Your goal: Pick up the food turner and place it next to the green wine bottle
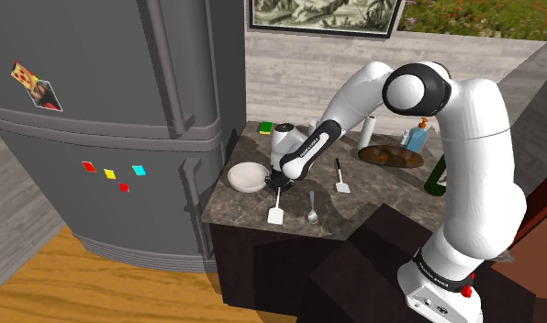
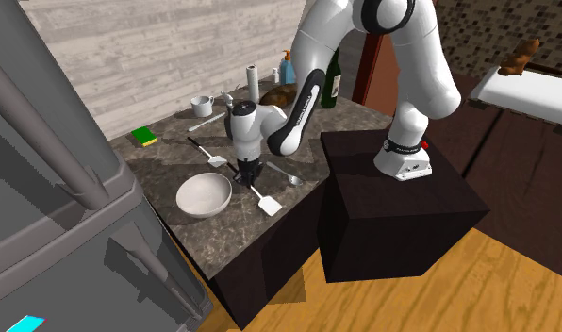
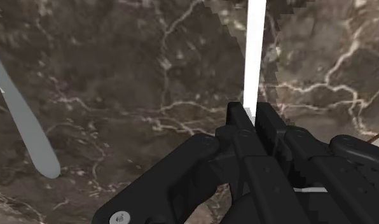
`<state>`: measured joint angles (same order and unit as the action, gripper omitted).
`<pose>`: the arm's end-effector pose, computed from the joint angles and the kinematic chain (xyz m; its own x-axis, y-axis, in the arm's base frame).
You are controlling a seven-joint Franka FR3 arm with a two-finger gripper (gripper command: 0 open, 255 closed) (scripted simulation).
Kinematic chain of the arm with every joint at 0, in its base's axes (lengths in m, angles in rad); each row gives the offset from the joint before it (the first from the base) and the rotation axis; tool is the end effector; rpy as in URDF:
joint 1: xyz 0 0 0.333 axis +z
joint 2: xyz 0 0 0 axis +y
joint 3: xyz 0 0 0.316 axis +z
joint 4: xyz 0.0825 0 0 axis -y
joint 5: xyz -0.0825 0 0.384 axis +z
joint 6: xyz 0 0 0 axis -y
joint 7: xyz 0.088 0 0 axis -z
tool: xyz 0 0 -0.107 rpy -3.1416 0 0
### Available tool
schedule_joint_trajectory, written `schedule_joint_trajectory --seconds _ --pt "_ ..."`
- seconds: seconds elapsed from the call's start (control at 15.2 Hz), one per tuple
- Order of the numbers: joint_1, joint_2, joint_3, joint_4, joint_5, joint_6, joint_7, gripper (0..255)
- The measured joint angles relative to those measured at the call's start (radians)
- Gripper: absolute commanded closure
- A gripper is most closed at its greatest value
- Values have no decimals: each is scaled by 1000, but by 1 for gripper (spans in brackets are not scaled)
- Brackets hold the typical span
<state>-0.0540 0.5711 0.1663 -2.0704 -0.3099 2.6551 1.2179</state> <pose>0.5819 0.0749 0.1556 0.6507 -0.7564 0.0664 -0.7581 -0.6522 -0.0007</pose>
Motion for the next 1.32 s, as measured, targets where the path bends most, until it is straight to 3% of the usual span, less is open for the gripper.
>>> schedule_joint_trajectory --seconds 1.32 --pt "-49 -219 69 -20 95 -195 -76 255"
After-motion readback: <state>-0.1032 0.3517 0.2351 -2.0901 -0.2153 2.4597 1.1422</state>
